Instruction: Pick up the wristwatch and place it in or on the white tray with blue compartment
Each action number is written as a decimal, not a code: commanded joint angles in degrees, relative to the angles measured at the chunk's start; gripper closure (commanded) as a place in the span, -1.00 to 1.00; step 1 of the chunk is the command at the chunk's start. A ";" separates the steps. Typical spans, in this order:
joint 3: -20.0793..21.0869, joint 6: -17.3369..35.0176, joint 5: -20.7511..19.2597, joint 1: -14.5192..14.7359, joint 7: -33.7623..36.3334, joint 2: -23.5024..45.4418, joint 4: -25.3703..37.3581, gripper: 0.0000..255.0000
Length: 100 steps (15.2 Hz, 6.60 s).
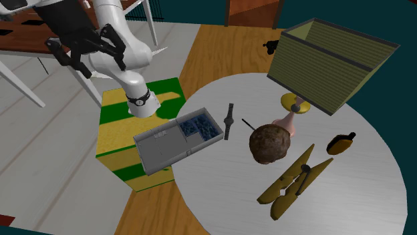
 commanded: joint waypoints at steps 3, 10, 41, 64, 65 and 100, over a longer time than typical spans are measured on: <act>3.22 2.60 1.19 0.50 3.19 -1.76 -2.52 -1.00; 15.34 12.15 5.27 2.53 14.51 -4.55 -8.59 -1.00; 68.53 43.67 -3.39 -17.95 55.69 17.68 -1.85 -1.00; 64.04 37.74 -2.41 -15.33 53.14 15.94 2.08 1.00; 63.58 37.01 -2.34 -15.12 52.86 15.76 2.62 1.00; 24.65 10.34 -1.65 -0.93 25.64 -8.69 2.10 1.00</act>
